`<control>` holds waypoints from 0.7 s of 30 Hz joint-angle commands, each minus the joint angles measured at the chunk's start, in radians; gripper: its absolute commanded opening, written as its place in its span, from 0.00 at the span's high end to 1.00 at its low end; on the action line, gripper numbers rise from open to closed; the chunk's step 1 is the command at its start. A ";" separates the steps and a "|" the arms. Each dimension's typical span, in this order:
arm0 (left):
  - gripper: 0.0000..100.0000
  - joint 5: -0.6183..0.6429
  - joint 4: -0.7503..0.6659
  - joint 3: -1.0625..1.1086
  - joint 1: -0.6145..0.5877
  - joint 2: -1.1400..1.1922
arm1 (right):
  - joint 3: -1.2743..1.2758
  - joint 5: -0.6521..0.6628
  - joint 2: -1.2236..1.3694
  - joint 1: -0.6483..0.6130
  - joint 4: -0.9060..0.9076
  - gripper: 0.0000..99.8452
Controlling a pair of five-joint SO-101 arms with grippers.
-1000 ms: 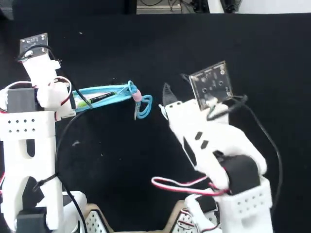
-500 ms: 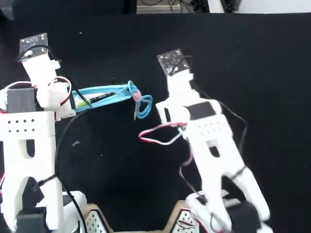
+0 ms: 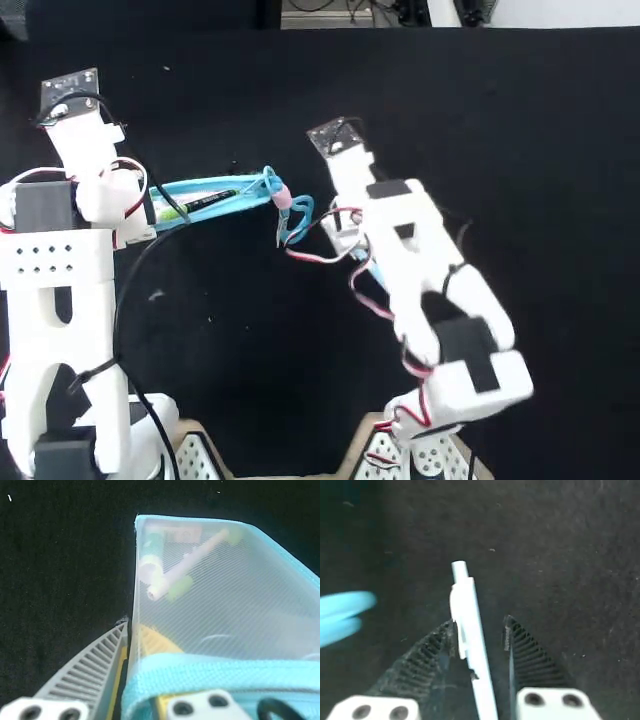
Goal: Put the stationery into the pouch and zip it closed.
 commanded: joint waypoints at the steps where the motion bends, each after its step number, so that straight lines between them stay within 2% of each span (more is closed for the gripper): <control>1: 0.97 0.002 -0.003 0.022 -0.015 0.002 | -0.073 0.028 0.047 0.018 -0.015 0.85; 7: 0.97 0.002 -0.003 0.022 -0.015 0.002 | -0.116 0.041 0.108 0.017 0.014 0.85; 14: 0.97 0.002 -0.003 0.022 -0.015 0.002 | -0.133 0.044 0.157 -0.054 0.048 0.86; 16: 0.97 0.002 -0.003 0.022 -0.015 0.002 | -0.140 0.044 0.165 -0.048 0.048 0.89; 18: 0.97 0.002 -0.003 0.022 -0.015 0.002 | -0.148 0.044 0.165 -0.034 0.048 0.98; 21: 0.97 0.002 -0.003 0.022 -0.015 0.002 | -0.151 0.041 0.151 0.006 0.049 0.99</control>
